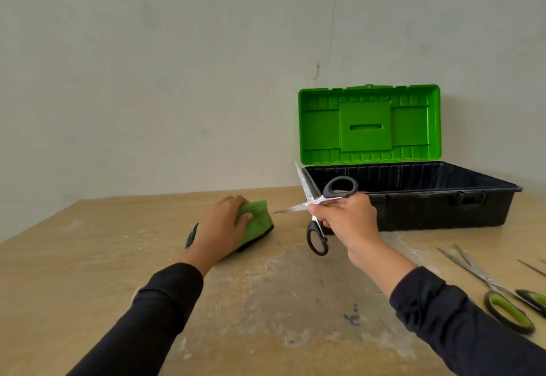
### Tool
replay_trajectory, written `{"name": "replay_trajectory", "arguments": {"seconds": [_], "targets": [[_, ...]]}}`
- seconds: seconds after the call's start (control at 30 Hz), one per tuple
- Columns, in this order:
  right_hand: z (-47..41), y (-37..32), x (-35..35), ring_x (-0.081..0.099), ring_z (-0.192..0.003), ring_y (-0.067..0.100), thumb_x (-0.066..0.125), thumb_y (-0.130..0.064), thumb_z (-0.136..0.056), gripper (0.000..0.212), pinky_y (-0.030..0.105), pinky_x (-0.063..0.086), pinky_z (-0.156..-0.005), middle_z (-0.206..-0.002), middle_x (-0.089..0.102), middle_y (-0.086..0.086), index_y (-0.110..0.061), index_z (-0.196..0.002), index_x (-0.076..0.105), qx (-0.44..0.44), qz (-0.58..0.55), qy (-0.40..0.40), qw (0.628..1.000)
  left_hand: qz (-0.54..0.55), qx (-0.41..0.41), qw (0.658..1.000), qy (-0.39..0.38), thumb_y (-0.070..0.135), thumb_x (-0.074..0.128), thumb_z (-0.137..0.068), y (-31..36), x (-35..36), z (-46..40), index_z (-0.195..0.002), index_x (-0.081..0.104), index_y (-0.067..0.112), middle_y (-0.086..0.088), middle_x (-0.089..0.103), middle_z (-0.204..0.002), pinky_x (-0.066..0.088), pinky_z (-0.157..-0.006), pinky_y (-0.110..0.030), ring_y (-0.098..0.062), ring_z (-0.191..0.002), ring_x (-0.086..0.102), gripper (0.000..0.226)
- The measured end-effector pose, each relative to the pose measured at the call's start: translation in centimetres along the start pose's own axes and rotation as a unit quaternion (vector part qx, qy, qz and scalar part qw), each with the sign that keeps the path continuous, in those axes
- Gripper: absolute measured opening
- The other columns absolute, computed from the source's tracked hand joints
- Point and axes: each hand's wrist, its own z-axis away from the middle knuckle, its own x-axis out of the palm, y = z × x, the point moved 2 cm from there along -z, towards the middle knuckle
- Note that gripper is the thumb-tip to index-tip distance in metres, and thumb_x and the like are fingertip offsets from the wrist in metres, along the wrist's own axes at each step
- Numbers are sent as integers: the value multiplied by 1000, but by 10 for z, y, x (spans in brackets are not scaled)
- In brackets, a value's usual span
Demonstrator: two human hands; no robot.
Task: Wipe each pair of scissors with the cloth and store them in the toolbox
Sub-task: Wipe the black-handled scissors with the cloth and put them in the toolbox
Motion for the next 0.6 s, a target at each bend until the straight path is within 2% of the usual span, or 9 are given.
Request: {"name": "replay_trajectory", "arguments": {"seconds": [0.07, 0.17, 0.3, 0.43, 0.6], "targets": [[0, -4, -3, 64, -69, 12, 79, -19, -71, 11, 27, 52, -71, -72, 70, 1, -10, -74, 73, -32, 44, -2, 999, 111, -14, 994, 14, 23, 51, -92, 4, -13, -1, -111, 58, 15, -1, 63, -101, 45, -70, -26, -16, -89, 56, 22], [0, -12, -7, 66, -75, 15, 79, -18, -70, 16, 28, 54, -71, -79, 71, 2, -9, -82, 73, -62, 68, -2, 996, 191, -3, 981, 17, 26, 53, -91, 12, -26, -3, -107, 62, 19, 3, 65, -96, 49, -69, -25, -12, -88, 59, 20], [-5, -30, -23, 65, -67, 14, 78, -14, -69, 13, 22, 51, -58, -76, 70, 5, -8, -78, 71, -76, 79, -2, 994, 213, 0, 976, 39, 26, 54, -90, 18, -30, -4, -107, 63, 19, 2, 66, -94, 49, -67, -24, -11, -86, 60, 20], [-13, -38, -34, 63, -68, 20, 79, -13, -64, 14, 37, 55, -72, -75, 71, 10, -6, -73, 71, -68, 102, -42, 992, 230, -21, 972, 45, 26, 55, -90, 18, -29, -4, -107, 64, 20, 0, 67, -96, 52, -71, -30, -16, -89, 61, 20], [-11, -31, -27, 66, -70, 20, 79, -9, -65, 12, 33, 56, -71, -75, 72, 7, -11, -73, 71, -63, 84, -100, 989, 258, -3, 966, 2, 27, 55, -90, 26, -29, -1, -106, 65, 21, 3, 68, -97, 53, -82, -39, -16, -95, 62, 19]]}}
